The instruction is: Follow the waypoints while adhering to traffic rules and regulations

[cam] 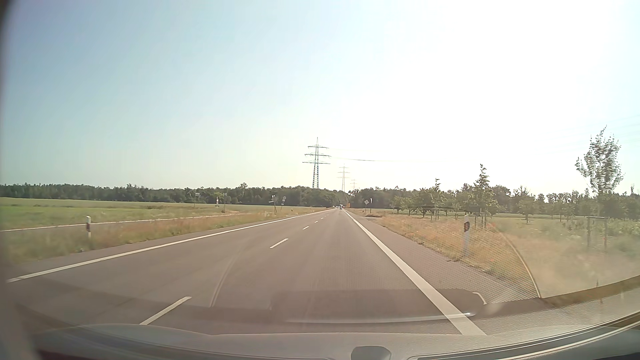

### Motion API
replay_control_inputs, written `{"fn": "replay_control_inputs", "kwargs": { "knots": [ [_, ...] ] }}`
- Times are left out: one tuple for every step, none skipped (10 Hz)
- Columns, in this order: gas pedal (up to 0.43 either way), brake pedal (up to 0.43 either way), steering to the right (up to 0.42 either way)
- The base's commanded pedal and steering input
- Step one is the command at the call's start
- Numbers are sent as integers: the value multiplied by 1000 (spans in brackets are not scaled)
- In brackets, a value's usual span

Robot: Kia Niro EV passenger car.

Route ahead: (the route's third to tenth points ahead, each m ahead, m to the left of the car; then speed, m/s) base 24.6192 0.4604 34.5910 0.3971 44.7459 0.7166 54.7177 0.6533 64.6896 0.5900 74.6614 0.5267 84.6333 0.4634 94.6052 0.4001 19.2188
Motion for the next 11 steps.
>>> {"fn": "replay_control_inputs", "kwargs": {
  "knots": [
    [79, 18, 2],
    [79, 18, 2],
    [79, 18, 2],
    [79, 18, 2],
    [79, 18, 2],
    [79, 18, 2],
    [79, 18, 2],
    [79, 18, 2],
    [79, 18, 2],
    [79, 18, 2],
    [79, 18, 2]
  ]
}}
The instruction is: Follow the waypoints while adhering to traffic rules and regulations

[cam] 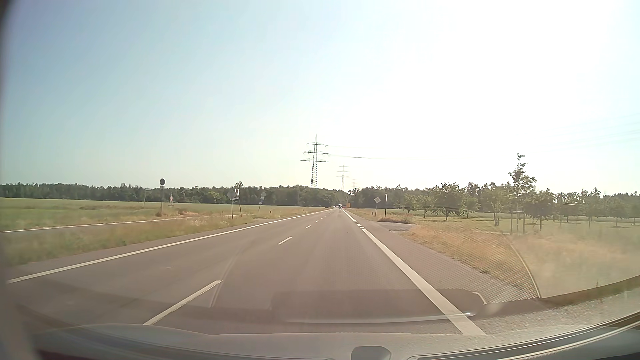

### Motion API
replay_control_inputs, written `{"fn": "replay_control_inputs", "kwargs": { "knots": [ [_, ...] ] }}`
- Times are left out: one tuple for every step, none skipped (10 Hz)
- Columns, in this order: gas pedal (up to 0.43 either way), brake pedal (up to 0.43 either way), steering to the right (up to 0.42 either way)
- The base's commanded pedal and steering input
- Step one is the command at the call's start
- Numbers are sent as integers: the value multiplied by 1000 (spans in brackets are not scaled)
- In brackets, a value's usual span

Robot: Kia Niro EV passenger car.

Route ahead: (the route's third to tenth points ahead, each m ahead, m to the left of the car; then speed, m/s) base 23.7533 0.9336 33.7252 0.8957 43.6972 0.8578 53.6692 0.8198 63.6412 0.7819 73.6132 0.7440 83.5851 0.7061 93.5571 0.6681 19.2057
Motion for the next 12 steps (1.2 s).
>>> {"fn": "replay_control_inputs", "kwargs": {
  "knots": [
    [79, 18, 2],
    [79, 18, 2],
    [79, 18, 2],
    [79, 18, 2],
    [79, 18, 2],
    [79, 18, 2],
    [79, 18, 2],
    [79, 18, 2],
    [79, 12, 2],
    [79, 18, 2],
    [79, 18, 2],
    [79, 18, 2]
  ]
}}
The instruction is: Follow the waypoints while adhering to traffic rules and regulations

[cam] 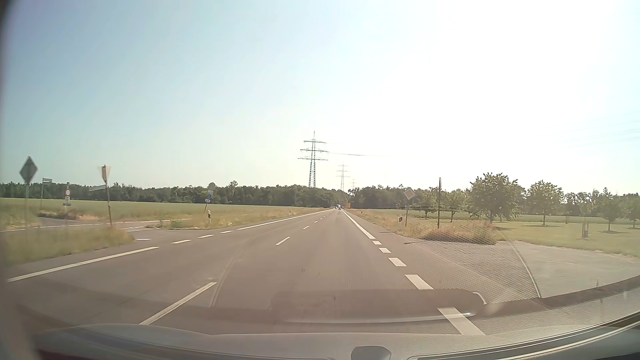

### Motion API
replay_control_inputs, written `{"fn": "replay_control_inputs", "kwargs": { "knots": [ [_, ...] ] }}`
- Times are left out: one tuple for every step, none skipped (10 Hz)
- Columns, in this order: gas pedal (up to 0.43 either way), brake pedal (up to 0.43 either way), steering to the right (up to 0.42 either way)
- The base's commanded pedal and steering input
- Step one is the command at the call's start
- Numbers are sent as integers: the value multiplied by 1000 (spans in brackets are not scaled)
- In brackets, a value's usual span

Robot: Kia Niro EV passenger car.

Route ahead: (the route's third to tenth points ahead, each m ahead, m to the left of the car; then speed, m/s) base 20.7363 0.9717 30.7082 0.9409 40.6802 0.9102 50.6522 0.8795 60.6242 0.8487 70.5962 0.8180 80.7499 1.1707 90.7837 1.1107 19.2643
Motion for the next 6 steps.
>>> {"fn": "replay_control_inputs", "kwargs": {
  "knots": [
    [79, 18, 2],
    [79, 18, 1],
    [79, 18, 1],
    [79, 18, 1],
    [79, 18, 1],
    [79, 12, 1]
  ]
}}
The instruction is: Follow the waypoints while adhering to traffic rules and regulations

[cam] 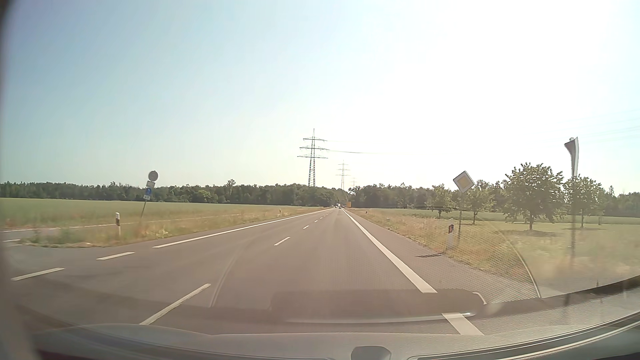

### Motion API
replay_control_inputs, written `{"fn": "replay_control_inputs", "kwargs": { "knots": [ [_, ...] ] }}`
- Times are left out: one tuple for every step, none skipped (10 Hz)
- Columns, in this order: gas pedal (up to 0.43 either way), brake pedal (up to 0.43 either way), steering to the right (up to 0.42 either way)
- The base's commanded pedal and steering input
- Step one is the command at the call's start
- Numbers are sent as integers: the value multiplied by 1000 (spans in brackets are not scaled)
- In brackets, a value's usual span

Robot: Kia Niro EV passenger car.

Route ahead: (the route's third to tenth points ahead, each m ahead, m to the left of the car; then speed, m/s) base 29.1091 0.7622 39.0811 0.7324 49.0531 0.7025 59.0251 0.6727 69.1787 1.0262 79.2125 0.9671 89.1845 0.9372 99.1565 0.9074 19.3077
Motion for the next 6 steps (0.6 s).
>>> {"fn": "replay_control_inputs", "kwargs": {
  "knots": [
    [79, 18, 1],
    [79, 18, 1],
    [79, 18, 0],
    [79, 18, 0],
    [79, 18, 0],
    [79, 18, 0]
  ]
}}
